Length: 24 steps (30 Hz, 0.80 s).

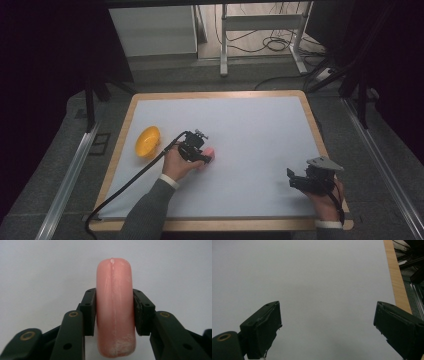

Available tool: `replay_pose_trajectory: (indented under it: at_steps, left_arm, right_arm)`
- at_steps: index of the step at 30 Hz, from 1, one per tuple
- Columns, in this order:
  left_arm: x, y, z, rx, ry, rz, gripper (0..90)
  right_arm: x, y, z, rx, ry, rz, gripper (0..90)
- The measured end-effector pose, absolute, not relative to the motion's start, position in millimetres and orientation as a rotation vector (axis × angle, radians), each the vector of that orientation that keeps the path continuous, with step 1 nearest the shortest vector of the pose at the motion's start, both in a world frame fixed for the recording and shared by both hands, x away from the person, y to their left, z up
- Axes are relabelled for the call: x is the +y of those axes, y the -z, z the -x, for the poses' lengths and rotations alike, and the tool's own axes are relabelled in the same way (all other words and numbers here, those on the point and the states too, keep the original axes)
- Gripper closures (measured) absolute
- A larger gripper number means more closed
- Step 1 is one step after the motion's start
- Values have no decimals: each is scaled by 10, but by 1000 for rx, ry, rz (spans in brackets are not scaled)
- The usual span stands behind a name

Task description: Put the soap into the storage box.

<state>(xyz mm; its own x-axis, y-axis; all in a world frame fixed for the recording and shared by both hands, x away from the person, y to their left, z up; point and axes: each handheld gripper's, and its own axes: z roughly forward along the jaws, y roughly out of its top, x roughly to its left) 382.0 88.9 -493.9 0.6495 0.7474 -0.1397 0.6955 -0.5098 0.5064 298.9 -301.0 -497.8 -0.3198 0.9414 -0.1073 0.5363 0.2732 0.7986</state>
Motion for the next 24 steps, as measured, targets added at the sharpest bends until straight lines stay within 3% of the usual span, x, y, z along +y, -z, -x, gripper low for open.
replay_pose_trajectory:
  at_steps: [24]
  left_arm:
    - [1065, 4729, -3678, 1068, -130, -2323, 605]
  right_arm:
    - [-3019, 4960, -2978, 1948, -900, -1320, 75]
